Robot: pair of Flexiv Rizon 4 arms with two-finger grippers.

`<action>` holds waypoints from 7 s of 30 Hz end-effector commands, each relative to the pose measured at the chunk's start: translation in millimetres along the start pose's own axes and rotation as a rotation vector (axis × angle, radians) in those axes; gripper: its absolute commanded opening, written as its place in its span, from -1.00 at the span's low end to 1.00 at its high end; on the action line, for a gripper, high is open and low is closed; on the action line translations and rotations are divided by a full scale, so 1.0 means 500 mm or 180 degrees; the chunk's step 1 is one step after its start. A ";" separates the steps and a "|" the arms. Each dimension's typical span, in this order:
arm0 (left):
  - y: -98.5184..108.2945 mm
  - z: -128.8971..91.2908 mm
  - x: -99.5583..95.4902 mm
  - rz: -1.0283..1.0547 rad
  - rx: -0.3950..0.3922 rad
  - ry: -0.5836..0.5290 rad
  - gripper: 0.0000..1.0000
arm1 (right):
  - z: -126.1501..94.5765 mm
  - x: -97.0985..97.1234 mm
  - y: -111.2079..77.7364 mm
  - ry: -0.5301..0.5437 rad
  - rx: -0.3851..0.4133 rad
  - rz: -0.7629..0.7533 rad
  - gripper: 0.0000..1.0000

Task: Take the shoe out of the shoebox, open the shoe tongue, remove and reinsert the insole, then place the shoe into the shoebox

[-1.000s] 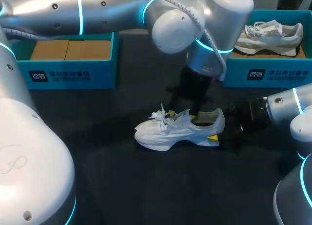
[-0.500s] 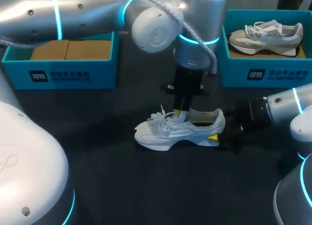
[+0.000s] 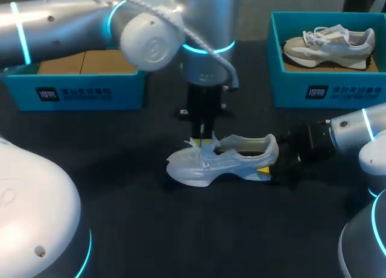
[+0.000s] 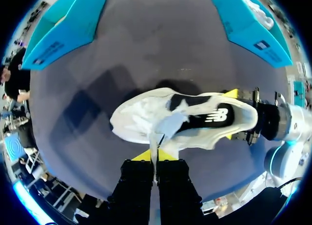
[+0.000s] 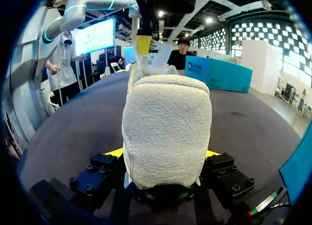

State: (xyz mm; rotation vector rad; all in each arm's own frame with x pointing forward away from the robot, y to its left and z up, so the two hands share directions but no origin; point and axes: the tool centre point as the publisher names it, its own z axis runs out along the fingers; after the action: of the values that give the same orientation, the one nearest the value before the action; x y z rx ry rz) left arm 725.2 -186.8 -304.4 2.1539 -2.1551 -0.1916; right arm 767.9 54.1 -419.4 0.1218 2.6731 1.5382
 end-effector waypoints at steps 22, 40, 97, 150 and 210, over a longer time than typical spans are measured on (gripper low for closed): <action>-0.011 0.110 -0.081 -0.0489 -0.0241 0.0260 -0.06 | 0.007 0.001 0.000 -0.0003 0.0022 0.0005 -1.00; -0.020 0.108 -0.085 -0.0384 -0.0243 0.0296 1.00 | 0.007 0.001 0.000 -0.0003 0.0022 0.0005 -1.00; -0.156 -0.174 0.003 0.4132 0.0816 -0.0294 -1.00 | 0.007 0.001 0.000 -0.0003 0.0022 0.0005 -1.00; -0.048 0.000 0.179 0.5061 0.0598 -0.0082 -1.00 | 0.007 0.001 0.000 -0.0003 0.0022 0.0005 -1.00; -0.056 0.226 0.187 0.5513 -0.0037 0.0300 -0.26 | 0.007 0.001 0.000 -0.0003 0.0022 0.0005 -1.00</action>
State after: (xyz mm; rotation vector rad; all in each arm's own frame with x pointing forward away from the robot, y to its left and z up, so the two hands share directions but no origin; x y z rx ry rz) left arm 740.6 -274.8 -408.9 -0.2292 -2.9124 0.0738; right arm 765.5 55.5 -420.4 0.1192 2.6737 1.5371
